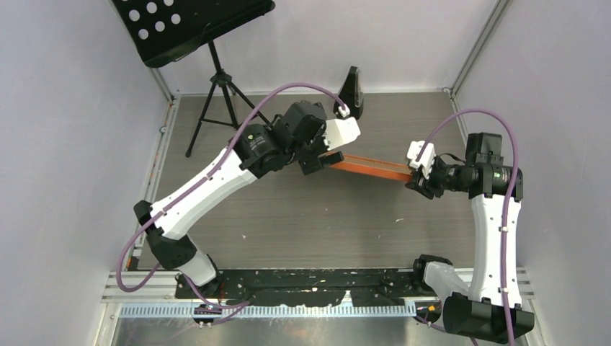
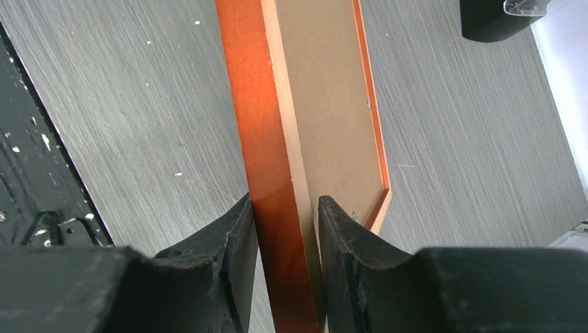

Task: Put the photo into the frame
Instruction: Turn over the photo frame at the center of the board.

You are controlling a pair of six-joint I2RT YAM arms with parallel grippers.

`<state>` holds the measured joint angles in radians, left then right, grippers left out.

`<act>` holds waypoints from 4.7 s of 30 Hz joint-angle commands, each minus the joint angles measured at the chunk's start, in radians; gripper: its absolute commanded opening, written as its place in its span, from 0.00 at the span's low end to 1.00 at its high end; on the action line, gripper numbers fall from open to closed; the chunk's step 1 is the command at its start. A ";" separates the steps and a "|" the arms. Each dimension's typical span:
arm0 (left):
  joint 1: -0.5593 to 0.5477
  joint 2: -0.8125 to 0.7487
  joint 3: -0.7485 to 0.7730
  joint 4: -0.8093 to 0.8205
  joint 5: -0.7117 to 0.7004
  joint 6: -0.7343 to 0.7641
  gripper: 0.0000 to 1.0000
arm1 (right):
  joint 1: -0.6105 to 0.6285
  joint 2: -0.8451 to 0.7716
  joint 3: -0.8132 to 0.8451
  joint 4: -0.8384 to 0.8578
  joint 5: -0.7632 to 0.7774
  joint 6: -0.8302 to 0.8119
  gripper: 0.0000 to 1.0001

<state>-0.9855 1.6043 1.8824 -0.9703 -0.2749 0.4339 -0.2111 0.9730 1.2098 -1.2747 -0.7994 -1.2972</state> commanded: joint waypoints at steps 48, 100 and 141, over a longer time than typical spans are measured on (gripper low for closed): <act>0.018 -0.093 0.020 0.067 0.108 -0.003 0.91 | 0.036 0.156 0.315 0.067 0.060 0.786 0.05; 0.188 0.067 0.142 0.234 0.194 0.219 1.00 | 0.021 0.283 0.515 -0.281 0.067 0.272 0.05; 0.635 0.302 0.249 0.206 1.132 0.512 0.99 | 0.020 0.379 0.519 -0.280 0.028 0.271 0.05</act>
<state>-0.3454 1.9217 2.1151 -0.7013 0.8295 0.8478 -0.1921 1.3251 1.7168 -1.5074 -0.7471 -1.0447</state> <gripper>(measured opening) 0.994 0.317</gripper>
